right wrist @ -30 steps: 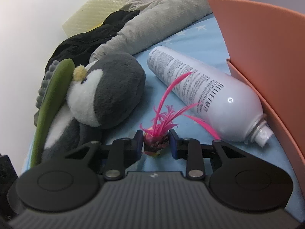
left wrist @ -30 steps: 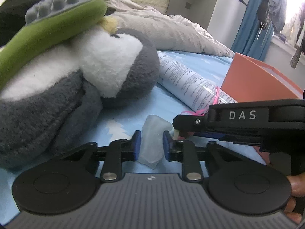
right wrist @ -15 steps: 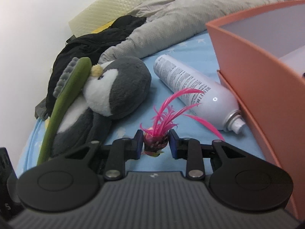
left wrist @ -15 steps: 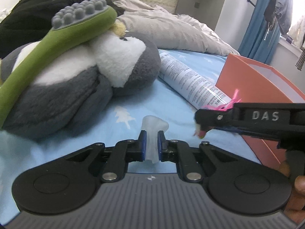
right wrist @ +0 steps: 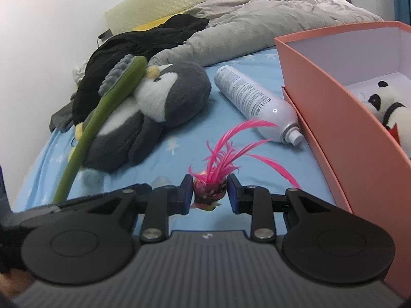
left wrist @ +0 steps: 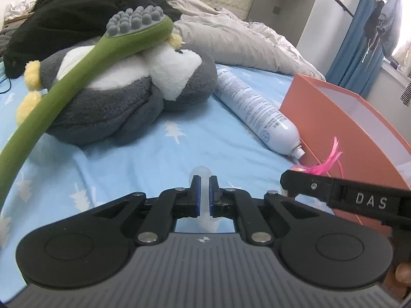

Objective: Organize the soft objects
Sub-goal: 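Lift and carry the plastic cup and feather toy with both grippers over the pink box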

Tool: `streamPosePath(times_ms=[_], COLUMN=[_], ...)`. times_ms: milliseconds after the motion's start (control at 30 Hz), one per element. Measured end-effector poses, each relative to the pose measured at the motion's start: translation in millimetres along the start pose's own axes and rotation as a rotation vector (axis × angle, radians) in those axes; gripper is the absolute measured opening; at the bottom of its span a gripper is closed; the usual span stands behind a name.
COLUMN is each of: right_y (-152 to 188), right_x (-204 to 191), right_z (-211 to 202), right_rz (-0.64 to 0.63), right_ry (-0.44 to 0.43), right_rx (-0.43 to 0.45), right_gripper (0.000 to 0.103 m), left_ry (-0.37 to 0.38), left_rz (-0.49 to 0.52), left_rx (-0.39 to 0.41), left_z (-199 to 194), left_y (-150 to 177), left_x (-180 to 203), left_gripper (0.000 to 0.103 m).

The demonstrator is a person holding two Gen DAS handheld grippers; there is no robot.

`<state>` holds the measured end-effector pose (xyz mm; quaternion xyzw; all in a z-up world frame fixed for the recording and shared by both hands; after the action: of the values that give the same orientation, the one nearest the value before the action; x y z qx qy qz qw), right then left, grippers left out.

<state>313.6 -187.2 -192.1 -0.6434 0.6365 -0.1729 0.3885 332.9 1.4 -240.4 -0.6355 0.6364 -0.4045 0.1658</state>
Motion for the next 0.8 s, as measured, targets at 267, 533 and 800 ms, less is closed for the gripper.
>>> streamPosePath(times_ms=[267,533,800], right_y=[25,52,69], right_x=[-3,-7,-10], right_z=[-27,-52,-83], right_rz=[-0.057,-0.134,-0.174], right_ry=[0.032,0.068,0.102], right_rx=[-0.033,-0.065,-0.076], right_gripper=[0.032,0.032,0.032], left_ry=[0.017,0.018,0.018], left_rz=[-0.014,-0.029,-0.029], left_rx=[-0.012,-0.046,-0.076], left_z=[-31,-60,-83], left_y=[16,38,50], left_x=[14,24,42], left_gripper=[0.006,0.006,0.006])
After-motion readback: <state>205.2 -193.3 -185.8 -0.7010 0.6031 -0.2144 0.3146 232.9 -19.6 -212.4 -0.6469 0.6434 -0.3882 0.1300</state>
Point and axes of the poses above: each gripper's, at about its wrist camera, not at the fingertips, and z roughly the way its jaws point, x to its right, y to its underside, the point moved 3 cm from there along z, roughly the way its jaws point, and after that the axes turned 7 degrees about y, right-handed, at the moved point
